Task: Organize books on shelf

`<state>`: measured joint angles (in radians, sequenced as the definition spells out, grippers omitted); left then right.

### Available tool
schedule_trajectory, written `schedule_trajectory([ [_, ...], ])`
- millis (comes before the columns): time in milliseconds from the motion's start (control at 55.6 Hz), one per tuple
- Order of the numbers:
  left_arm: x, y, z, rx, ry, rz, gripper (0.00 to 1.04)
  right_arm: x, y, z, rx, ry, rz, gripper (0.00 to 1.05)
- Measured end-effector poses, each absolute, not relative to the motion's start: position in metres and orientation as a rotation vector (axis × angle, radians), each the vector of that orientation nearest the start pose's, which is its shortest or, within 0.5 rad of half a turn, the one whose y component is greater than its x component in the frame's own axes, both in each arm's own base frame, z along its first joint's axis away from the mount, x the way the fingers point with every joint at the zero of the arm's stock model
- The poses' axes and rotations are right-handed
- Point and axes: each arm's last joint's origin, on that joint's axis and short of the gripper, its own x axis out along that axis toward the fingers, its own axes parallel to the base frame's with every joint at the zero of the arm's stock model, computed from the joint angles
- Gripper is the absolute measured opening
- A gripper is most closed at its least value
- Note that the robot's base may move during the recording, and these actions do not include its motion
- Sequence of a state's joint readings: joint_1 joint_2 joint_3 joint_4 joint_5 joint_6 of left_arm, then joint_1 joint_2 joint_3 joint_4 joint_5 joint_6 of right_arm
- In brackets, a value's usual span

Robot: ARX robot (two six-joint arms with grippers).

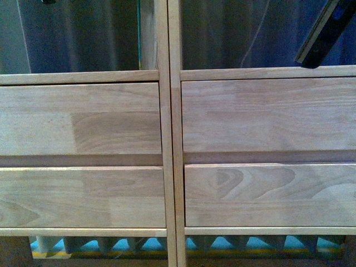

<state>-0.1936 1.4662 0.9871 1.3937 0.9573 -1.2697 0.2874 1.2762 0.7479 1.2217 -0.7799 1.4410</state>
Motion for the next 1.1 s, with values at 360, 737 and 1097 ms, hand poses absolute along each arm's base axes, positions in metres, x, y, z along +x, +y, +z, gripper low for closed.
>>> schedule_trajectory([
  [360, 0.279, -0.079, 0.373, -0.710, -0.070, -1.424, 0.25, 0.230, 0.091, 0.341, 1.055, 0.127, 1.356, 0.07],
  [737, 0.278, -0.080, 0.372, -0.706, -0.006, -1.459, 0.07, 0.216, 0.087, 0.334, 0.983, 0.199, 1.351, 0.52],
  [1097, 0.274, -0.030, 0.387, -0.693, -0.170, -1.181, 0.07, 0.193, 0.036, 0.320, 0.751, 0.175, 1.243, 0.99],
])
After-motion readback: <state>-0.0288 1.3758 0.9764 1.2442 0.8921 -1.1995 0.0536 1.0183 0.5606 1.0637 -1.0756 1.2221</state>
